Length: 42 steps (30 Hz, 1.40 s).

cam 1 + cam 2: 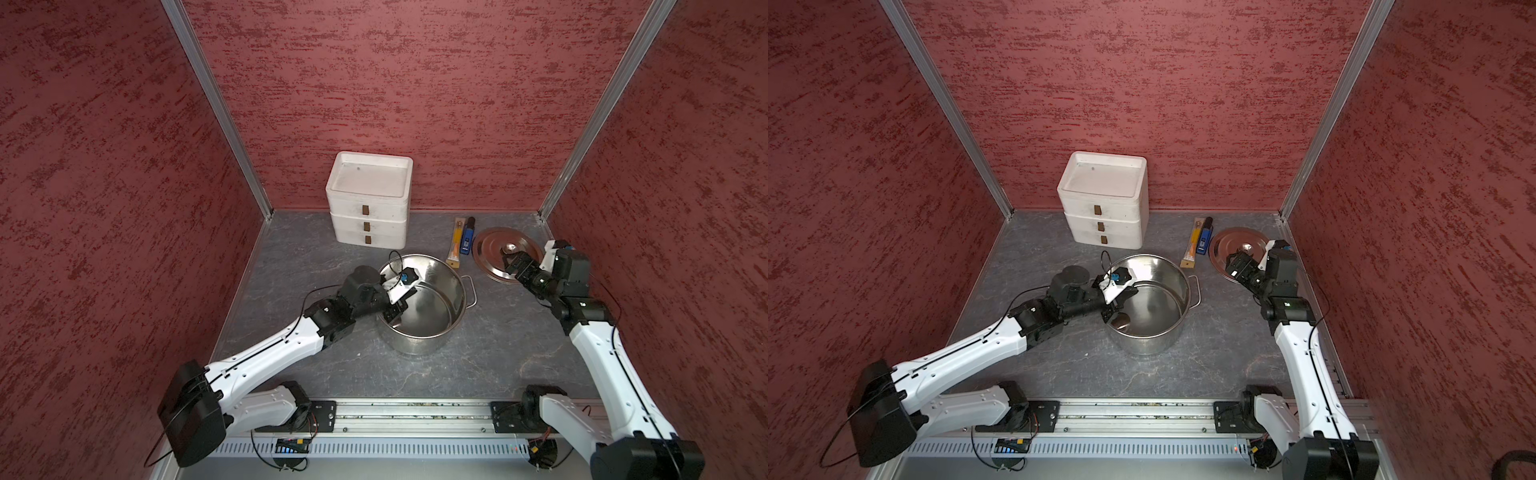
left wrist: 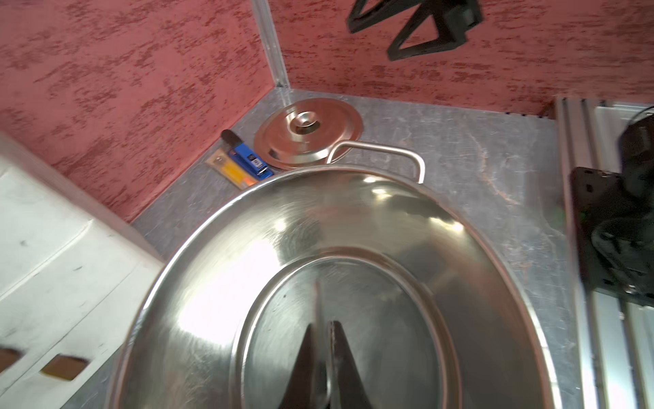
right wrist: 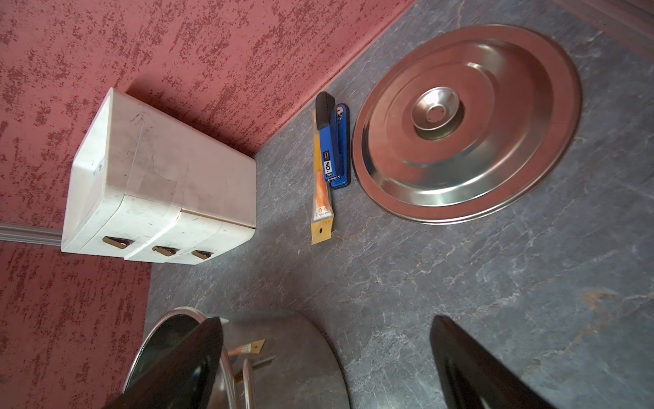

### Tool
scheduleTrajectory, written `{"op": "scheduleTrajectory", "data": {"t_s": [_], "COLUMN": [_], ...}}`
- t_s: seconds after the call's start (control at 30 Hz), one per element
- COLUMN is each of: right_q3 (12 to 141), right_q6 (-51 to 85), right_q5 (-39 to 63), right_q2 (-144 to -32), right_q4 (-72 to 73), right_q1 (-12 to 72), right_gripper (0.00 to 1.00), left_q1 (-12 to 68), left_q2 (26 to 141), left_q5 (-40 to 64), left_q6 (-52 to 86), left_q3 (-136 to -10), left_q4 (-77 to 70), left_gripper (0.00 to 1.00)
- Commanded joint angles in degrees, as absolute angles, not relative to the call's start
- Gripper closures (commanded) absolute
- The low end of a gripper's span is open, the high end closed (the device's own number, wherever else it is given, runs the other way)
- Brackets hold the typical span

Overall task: Stir the soup with a spoon
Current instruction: Stir the soup in the pan with a stick.

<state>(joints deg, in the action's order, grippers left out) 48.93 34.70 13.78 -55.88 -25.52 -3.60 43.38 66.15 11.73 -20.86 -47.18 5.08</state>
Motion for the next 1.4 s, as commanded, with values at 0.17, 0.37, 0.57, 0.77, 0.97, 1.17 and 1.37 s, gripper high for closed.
{"op": "scheduleTrajectory", "data": {"t_s": [0.17, 0.37, 0.57, 0.77, 0.97, 1.17, 1.37], "right_q3": [51.8, 52.3, 51.9, 51.2, 51.7, 55.8, 62.9], "right_q6": [34.3, 33.9, 33.6, 33.7, 34.5, 35.8, 38.9], "right_q5": [13.9, 13.3, 12.3, 12.1, 14.3, 22.6, 40.1], "right_q2": [-55.1, -53.6, -51.0, -50.1, -51.1, -54.5, -60.1], "right_q4": [-26.4, -28.1, -30.4, -30.7, -29.6, -30.8, -32.2], "right_q1": [-3.9, -3.9, -3.9, -3.9, -3.9, -3.9, -3.8], "right_gripper": [0.04, 0.04, 0.04, 0.04, 0.04, 0.06, 0.11], "left_q1": [37.5, 36.9, 39.8, 45.2, 50.9, 56.6, 62.2], "left_q2": [75.8, 86.5, 92.5, 94.2, 91.4, 83.1, 76.6], "left_q5": [16.8, 20.4, 23.2, 23.4, 22.2, 15.4, 2.5], "left_q6": [-29.8, -32.5, -33.3, -32.5, -34.0, -42.5, -63.8], "left_q3": [-53.1, -62.7, -69.0, -71.1, -70.0, -64.6, -60.2], "left_q4": [1.2, -0.8, -1.8, -4.3, -2.4, 1.4, 0.3], "left_gripper": [1.00, 1.00, 1.00, 1.00, 1.00, 1.00, 1.00]}}
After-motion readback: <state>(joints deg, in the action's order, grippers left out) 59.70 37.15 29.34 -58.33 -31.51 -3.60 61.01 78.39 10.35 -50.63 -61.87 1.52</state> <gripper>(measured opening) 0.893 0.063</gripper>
